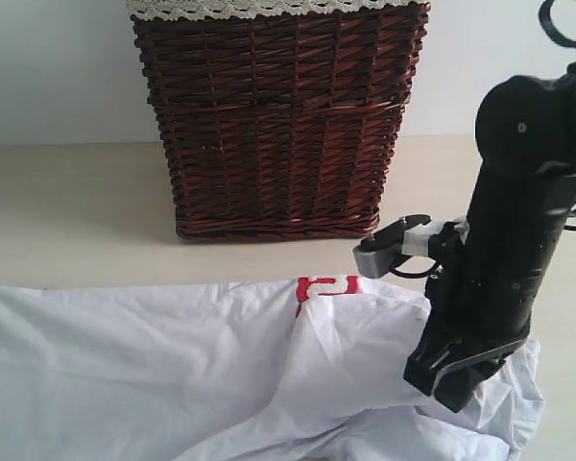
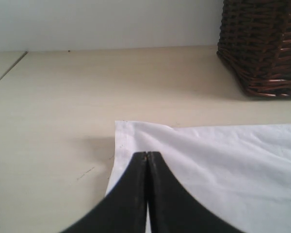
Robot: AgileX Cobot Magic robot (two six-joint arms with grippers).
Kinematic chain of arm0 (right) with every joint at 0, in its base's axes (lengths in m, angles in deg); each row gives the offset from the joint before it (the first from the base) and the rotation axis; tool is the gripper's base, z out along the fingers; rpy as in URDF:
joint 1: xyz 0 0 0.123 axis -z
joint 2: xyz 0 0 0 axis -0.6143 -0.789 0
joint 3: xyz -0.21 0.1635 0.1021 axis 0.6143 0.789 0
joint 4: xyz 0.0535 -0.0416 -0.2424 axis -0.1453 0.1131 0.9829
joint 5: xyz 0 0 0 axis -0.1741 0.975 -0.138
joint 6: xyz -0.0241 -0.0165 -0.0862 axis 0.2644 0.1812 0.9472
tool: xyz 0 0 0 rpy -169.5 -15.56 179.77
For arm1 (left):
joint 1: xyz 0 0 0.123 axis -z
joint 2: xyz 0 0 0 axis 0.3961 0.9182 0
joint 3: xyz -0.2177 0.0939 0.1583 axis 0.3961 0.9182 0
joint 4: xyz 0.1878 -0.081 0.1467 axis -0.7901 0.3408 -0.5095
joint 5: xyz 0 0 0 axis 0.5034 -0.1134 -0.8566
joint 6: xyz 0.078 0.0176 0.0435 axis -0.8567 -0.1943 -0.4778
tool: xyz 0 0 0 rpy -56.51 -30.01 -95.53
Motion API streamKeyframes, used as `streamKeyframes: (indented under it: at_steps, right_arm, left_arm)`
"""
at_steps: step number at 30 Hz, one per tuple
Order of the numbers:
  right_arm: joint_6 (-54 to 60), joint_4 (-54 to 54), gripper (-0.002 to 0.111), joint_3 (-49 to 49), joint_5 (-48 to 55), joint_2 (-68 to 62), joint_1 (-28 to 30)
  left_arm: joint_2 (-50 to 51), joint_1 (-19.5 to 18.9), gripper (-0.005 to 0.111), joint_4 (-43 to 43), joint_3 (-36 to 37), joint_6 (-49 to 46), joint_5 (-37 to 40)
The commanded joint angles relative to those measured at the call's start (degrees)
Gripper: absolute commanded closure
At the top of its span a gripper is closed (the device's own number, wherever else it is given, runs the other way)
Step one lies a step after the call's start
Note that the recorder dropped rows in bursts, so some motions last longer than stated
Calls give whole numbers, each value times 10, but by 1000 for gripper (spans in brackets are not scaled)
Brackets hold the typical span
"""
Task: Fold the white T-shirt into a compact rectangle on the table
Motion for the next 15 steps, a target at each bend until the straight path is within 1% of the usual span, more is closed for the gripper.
streamKeyframes:
  at_steps: [1, 2, 4, 6, 8, 9, 11, 12, 14, 15]
  right_arm:
    - [102, -112, 108, -35, 58, 28, -1]
    - [122, -127, 108, -36, 58, 32, -1]
    - [121, -127, 108, -36, 58, 36, -1]
    - [100, -79, 108, -35, 58, 32, -1]
    - [43, -19, 108, -26, 58, 25, -1]
    - [-5, 25, 108, -10, 58, 19, -1]
    - [-20, 43, 108, 21, 58, 12, -1]
    - [-17, 36, 107, 29, 58, 12, -1]
    - [3, 30, 97, 37, 58, 12, -1]
    - [3, 30, 87, 37, 58, 12, -1]
  left_arm:
    - [-3, -2, 107, -2, -1, -1, -5]
    - [-3, -2, 107, -2, -1, -1, -5]
    - [-3, -2, 107, -2, -1, -1, -5]
    - [-3, -2, 107, -2, -1, -1, -5]
    - [-3, -2, 107, -2, -1, -1, -5]
    - [-3, -2, 107, -2, -1, -1, -5]
    - [-3, -2, 107, -2, -1, -1, -5]
    - [-3, -2, 107, -2, -1, -1, -5]
    - [-3, -2, 107, -2, -1, -1, -5]
    - [-3, -2, 107, -2, -1, -1, -5]
